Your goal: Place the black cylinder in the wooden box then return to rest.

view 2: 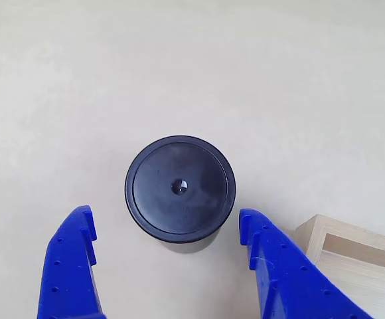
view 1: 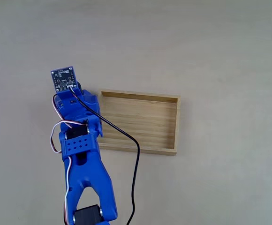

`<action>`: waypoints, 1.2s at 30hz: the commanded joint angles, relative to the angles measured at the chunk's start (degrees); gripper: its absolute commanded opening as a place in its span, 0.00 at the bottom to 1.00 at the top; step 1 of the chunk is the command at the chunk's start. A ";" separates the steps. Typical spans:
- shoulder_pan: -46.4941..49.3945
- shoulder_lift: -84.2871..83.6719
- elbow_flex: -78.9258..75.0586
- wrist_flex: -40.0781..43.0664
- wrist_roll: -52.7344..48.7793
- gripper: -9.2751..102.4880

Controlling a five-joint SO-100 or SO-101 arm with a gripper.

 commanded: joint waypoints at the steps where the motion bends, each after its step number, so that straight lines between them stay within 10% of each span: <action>1: 0.09 -2.02 -6.68 -2.11 1.14 0.37; 36: 1.05 2.37 -10.81 -2.11 2.02 0.37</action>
